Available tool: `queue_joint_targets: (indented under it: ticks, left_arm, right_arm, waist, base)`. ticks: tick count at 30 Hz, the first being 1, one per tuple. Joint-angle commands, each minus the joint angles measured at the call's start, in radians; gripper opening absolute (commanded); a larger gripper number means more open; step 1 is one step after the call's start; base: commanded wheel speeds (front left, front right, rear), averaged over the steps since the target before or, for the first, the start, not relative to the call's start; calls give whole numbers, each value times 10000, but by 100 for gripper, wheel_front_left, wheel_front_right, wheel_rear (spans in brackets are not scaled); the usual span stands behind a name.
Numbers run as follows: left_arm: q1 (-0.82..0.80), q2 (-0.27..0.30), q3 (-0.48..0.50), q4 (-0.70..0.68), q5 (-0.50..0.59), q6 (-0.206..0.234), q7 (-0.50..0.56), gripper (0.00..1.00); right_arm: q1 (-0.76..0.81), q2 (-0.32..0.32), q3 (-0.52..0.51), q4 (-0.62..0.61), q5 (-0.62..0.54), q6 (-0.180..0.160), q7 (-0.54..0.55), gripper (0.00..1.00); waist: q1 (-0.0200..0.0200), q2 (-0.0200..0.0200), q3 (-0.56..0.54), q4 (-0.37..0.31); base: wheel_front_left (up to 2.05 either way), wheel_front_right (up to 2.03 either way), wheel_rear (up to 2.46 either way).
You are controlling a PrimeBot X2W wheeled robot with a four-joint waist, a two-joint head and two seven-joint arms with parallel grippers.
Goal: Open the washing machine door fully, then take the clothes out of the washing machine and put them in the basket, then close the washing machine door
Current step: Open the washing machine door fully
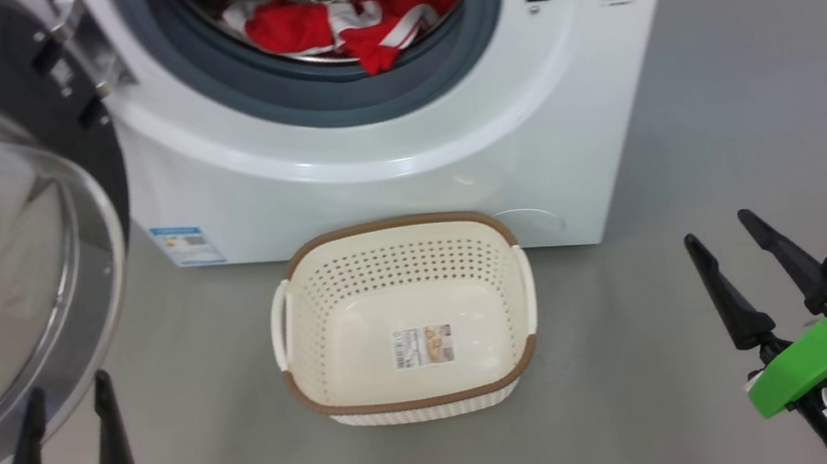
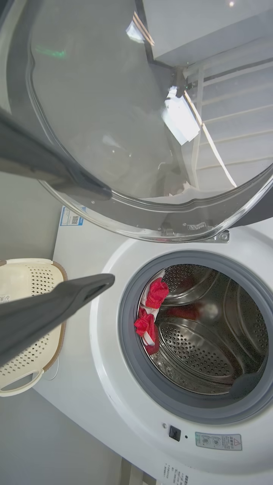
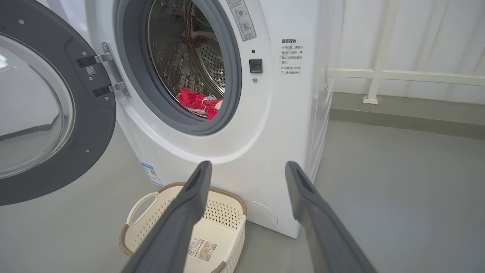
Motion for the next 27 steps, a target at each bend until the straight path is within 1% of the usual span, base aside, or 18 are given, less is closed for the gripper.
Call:
queue_joint_targets:
  ticks: [1, 4, 6, 17, 27]
  left_arm:
    - [61, 389, 106, -346, -130, -30, -80, 100]
    - [132, 451, -83, -463, -266, -30, -80, 100]
    - [155, 449, -132, -501, -299, -30, -80, 100]
    - [364, 399, -558, -1049, -500, -30, -80, 100]
    - [536, 254, -639, -1211, -503, -30, -80, 100]
  right_arm:
    - [168, -25, 18, -295, -105, 16, -120, 100]
    - [209, 11, -140, -339, -110, 16, -120, 100]
    - [224, 16, -186, -348, -115, 16, -120, 100]
    - [332, 124, -574, -482, -161, 16, -120, 100]
    - [390, 98, -763, -529, -167, 16, -120, 100]
  waist:
    - [0, 0, -27, -438]
    - [0, 0, -35, -740]
    - [0, 0, -40, -838]
    - [0, 0, 79, -1839]
    - [0, 0, 39, -2328]
  base:
    - [0, 0, 0]
    - [0, 0, 0]
    - [0, 0, 0]
    - [0, 0, 0]
    - [0, 0, 0]
